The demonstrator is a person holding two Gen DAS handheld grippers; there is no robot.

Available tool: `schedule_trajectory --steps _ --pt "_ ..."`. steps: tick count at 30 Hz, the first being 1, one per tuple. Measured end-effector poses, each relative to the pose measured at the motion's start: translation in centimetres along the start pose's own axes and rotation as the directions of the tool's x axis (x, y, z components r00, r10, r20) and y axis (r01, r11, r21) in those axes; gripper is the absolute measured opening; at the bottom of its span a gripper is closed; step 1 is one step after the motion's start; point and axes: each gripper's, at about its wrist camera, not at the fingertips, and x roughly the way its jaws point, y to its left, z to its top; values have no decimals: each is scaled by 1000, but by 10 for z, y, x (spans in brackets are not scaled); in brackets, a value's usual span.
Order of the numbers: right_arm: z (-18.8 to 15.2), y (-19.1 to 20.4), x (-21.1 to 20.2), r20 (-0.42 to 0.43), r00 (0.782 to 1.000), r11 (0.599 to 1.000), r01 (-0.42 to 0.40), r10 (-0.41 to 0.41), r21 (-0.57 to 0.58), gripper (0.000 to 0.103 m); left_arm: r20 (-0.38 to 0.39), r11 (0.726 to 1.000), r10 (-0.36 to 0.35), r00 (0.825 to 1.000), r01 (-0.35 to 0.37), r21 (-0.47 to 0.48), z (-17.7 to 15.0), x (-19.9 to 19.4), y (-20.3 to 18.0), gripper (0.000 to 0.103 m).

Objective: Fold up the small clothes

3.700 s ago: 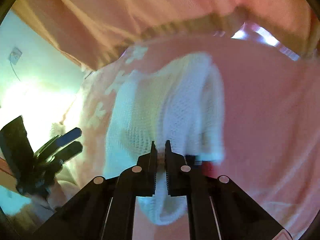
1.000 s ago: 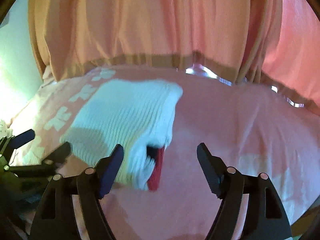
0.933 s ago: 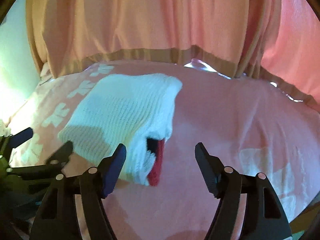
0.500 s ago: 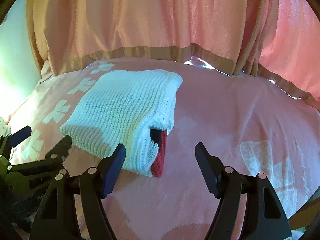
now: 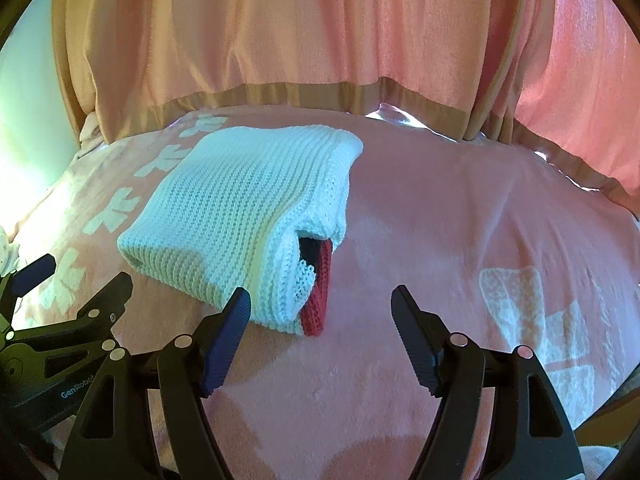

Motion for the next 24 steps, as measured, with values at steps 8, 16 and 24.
schedule_trajectory --steps 8,16,24 --pt "-2 3 1 -3 1000 1000 8 -8 -1 71 -1 1000 5 1000 -5 17 -1 1 -4 98" --pt "-4 3 3 -5 1000 1000 13 -13 4 72 -1 1000 13 1000 -13 22 -2 2 -4 98" --pt "-4 3 4 -6 1000 1000 13 -13 2 72 -10 1000 17 1000 -17 11 -1 4 -1 98"
